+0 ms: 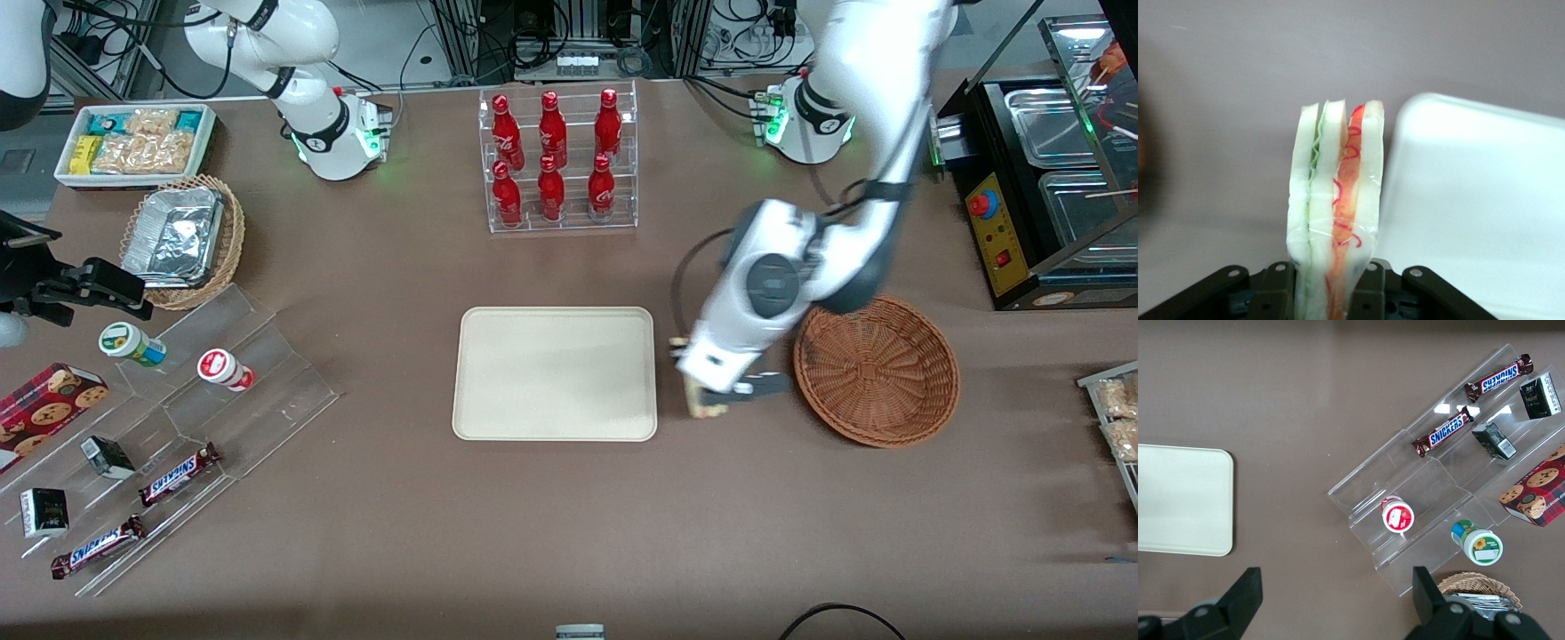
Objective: Place sandwich from basket to tray
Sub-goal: 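Carry the held sandwich with the left gripper over the cream tray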
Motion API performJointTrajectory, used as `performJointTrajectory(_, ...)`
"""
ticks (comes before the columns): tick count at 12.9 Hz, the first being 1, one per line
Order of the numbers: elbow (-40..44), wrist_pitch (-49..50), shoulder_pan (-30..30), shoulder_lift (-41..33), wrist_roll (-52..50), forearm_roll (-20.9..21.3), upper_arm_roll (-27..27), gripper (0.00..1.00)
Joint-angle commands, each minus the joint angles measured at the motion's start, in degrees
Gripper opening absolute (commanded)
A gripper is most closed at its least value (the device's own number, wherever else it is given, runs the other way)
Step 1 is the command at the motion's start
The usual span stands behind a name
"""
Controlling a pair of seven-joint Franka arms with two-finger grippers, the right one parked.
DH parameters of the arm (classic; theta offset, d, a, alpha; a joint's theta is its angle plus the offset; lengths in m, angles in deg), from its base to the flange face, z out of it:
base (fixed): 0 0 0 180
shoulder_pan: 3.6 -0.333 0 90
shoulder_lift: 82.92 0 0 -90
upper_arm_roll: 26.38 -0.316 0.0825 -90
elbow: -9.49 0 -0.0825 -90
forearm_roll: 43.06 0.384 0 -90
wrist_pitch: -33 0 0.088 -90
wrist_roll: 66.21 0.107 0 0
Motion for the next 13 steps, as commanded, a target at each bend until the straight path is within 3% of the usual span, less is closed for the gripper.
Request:
performJointTrajectory(1,7.5,2.2,4.6,6.7,0.9,0.8,-1.1,0.26)
performJointTrajectory(5,11.9,1.7,7.3,12.7,4.1,2.7,-1.0,0.26)
performJointTrajectory(10,12.6,-3.4,7.5,15.7,1.7,2.3,-1.0,0.30)
performJointTrajectory(13,12.5,-3.6,7.8,15.6,1.3,2.4,-1.0,0.57)
